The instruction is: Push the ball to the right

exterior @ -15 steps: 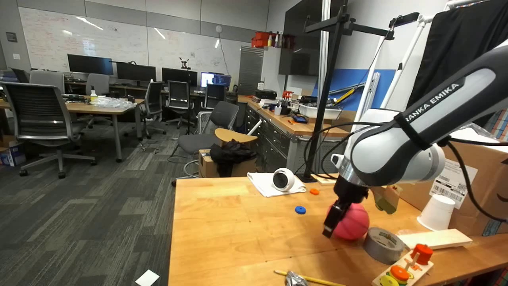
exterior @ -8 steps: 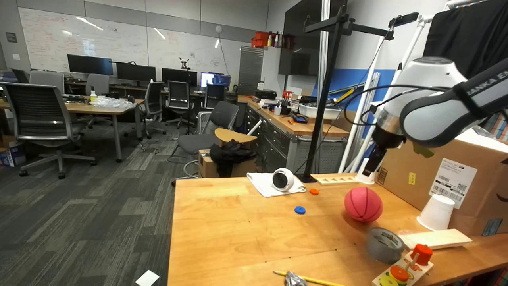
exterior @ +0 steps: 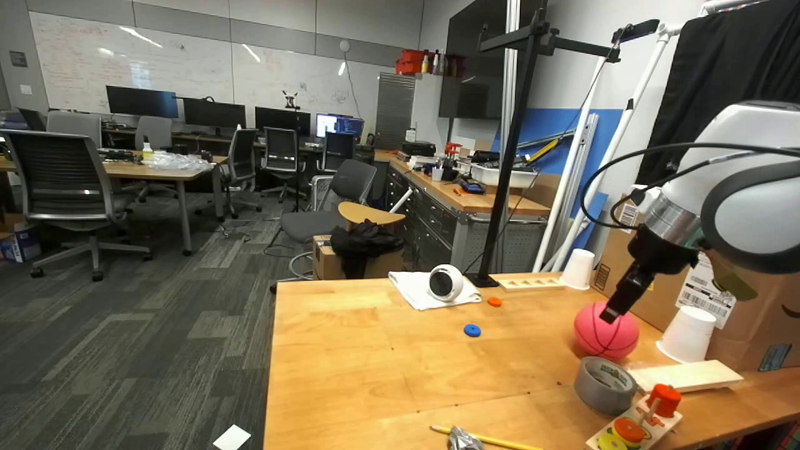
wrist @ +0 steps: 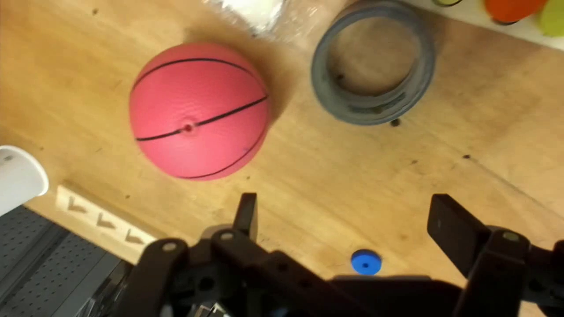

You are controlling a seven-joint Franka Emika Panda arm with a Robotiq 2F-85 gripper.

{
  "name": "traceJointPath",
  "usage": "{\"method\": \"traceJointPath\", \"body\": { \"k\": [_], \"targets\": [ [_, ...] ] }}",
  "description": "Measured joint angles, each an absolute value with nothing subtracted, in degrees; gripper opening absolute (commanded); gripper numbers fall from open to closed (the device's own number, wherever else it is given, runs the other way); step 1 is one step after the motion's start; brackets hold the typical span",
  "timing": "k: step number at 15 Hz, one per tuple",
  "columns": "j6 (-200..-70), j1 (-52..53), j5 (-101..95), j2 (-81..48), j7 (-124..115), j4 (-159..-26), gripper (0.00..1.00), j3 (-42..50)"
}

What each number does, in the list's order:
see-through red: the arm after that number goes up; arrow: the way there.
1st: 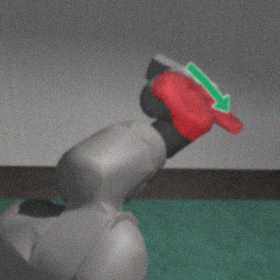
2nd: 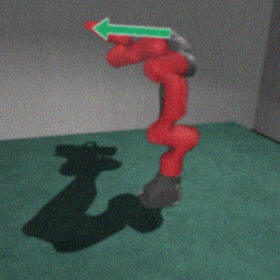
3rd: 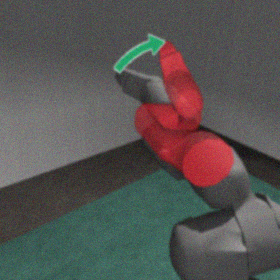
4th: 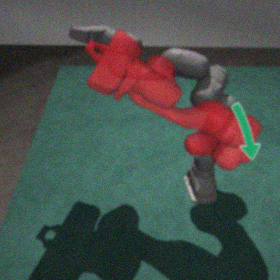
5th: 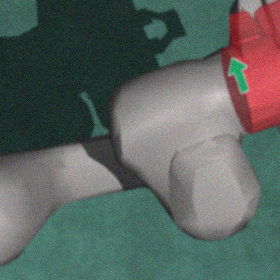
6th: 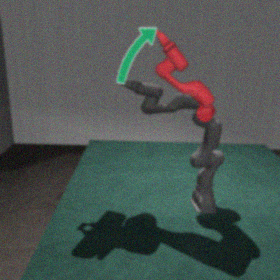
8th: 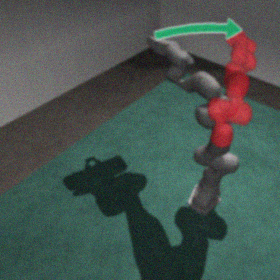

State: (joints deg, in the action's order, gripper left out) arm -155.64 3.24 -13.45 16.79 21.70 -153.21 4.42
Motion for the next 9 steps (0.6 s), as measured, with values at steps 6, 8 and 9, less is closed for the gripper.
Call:
{"method": "traceJointPath", "body": {
  "k": [6, 8, 9],
  "targets": [
    [-151.9, 4.5, -8.6, 18.1, 23.0, -158.3, 1.00, 4.8],
    [-148.3, 4.5, -8.6, 18.1, 25.3, -158.3, 1.00, 5.1],
    [-146.4, 4.5, -8.5, 18.1, 27.1, -158.2, 1.00, 5.3]
  ]
}}
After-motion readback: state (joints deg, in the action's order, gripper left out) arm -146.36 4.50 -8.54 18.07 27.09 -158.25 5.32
